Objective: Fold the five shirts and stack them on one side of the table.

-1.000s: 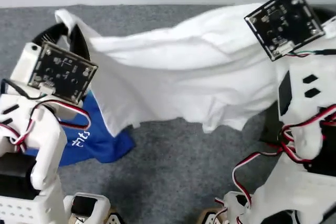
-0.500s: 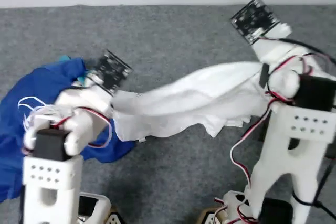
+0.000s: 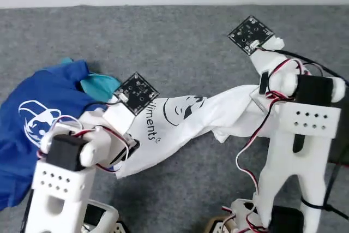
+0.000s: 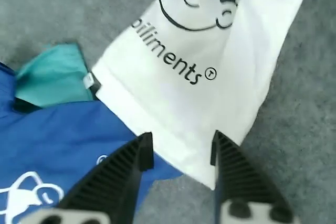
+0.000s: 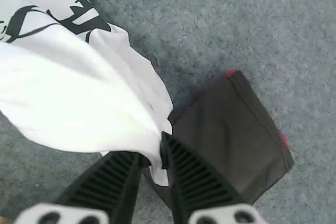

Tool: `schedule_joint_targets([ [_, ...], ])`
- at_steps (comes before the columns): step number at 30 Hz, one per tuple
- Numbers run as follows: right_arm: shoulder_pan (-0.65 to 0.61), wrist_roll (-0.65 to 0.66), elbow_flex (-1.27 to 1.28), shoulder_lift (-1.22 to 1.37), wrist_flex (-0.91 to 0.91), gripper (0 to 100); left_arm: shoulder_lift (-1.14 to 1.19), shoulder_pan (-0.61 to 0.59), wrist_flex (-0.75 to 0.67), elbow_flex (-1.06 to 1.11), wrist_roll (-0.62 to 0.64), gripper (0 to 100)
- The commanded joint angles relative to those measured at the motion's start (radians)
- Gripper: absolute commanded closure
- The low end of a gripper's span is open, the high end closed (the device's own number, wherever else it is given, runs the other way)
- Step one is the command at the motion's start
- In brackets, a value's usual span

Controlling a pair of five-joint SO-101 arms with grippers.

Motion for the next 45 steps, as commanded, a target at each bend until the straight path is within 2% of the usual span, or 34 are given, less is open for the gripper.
schedule_joint_targets([
  [1,0.013,0.003,-0.008,-0.013,-0.004,98.8,-0.012,-0.005,0.052,-0.076,-0.028,81],
  [6,0.013,0.003,-0.008,-0.012,-0.004,98.8,-0.009,0.006,0.058,0.044,-0.092,81],
  [11,0.013,-0.031,-0.008,-0.013,-0.001,98.8,0.071,0.017,-0.025,0.234,-0.141,81],
  [16,0.012,-0.032,-0.008,-0.013,0.007,98.8,0.189,0.029,-0.092,0.237,-0.183,81],
  [23,0.012,-0.032,-0.008,-0.013,0.007,98.8,0.379,0.035,-0.117,0.228,-0.184,76],
  [32,0.013,-0.032,-0.008,-0.013,0.007,98.8,0.486,0.032,-0.21,0.251,-0.183,76],
  [37,0.013,-0.032,-0.008,-0.013,0.007,98.8,0.514,0.028,-0.299,0.3,-0.184,84],
  [41,0.013,-0.032,-0.008,-0.013,0.007,98.8,0.506,0.028,-0.305,0.311,-0.184,89],
  [45,0.013,-0.032,-0.008,-0.013,0.002,98.8,0.506,0.028,-0.302,0.286,-0.184,98],
])
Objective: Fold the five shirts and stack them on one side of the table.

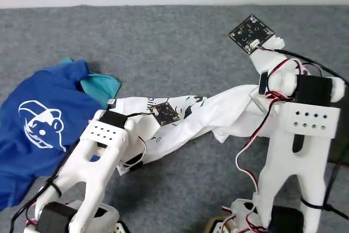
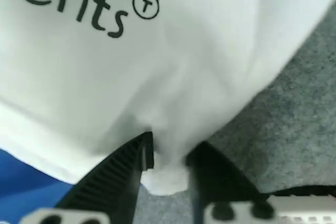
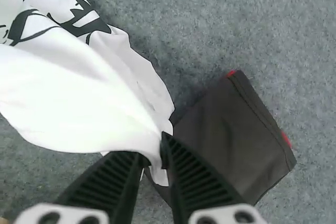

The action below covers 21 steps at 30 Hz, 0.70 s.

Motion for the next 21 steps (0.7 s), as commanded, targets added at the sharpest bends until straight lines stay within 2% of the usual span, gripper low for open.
schedule_joint_targets([
  [1,0.013,-0.014,-0.009,-0.015,0.002,98.8,-0.011,-0.003,-0.003,-0.045,-0.011,99],
  [5,0.028,-0.014,-0.012,-0.016,-0.001,98.8,-0.014,-0.031,0.107,-0.177,0.009,99],
  [12,0.062,-0.012,-0.011,-0.077,-0.001,98.8,-0.153,-0.158,0.302,-0.572,0.025,99],
  [16,-0.005,-0.011,0.035,-0.094,0.019,98.8,-0.189,-0.229,0.387,-0.704,0.023,99],
  [21,-0.088,-0.014,0.178,-0.107,0.018,97.1,-0.19,-0.333,0.393,-0.71,0.02,99],
])
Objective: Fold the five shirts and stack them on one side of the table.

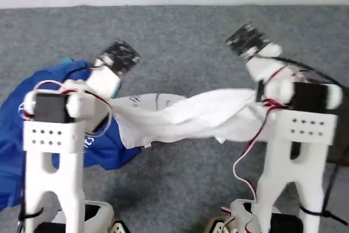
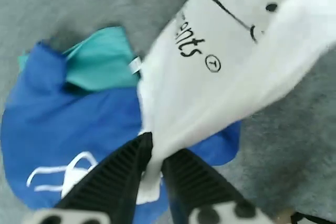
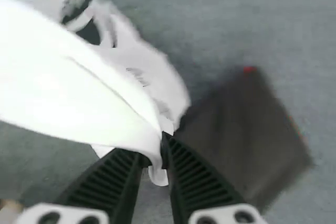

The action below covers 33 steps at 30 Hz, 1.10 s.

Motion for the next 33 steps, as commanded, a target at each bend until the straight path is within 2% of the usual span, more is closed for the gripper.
schedule_joint_targets([
  [1,-0.031,-0.015,0.014,-0.039,0.035,94.6,-0.023,-0.055,0.028,-0.05,0.006,99],
  [6,-0.028,-0.089,-0.044,-0.039,0.156,80.5,-0.021,-0.052,0.026,-0.048,0.006,99],
  [12,-0.03,-0.091,-0.041,-0.039,0.165,80.5,-0.021,-0.054,0.025,0.024,0.009,99],
  [16,-0.039,-0.091,0.046,-0.071,0.165,80.2,-0.023,-0.054,0.021,0.096,0.009,99],
  [22,-0.203,-0.095,0.252,-0.087,0.157,80.1,-0.031,-0.06,-0.012,0.189,0.011,99],
  [27,-0.321,-0.25,0.29,0.045,0.021,80.1,-0.031,-0.06,-0.012,0.202,0.012,99],
  [33,-0.378,-0.333,0.285,0.269,-0.119,80.1,-0.032,-0.054,-0.012,0.202,0.012,99],
])
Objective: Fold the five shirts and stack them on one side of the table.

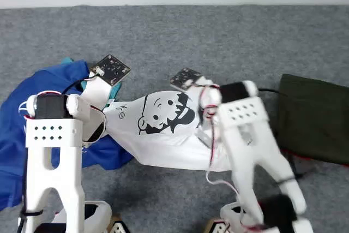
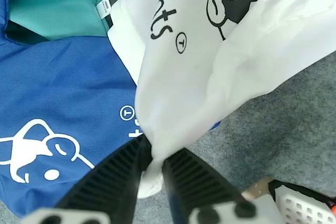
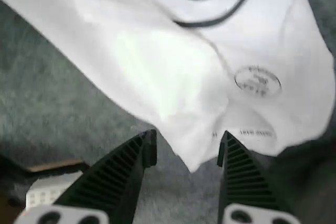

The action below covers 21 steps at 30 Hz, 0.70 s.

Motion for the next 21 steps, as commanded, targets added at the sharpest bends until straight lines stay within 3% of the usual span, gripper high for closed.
schedule_joint_targets([
  [1,-0.007,-0.049,-0.009,0.102,-0.082,80.1,-0.031,-0.002,-0.015,-0.007,0.015,99],
  [21,0.061,-0.048,-0.272,0.401,-0.114,80.3,-0.031,0.002,-0.015,-0.004,0.052,99],
])
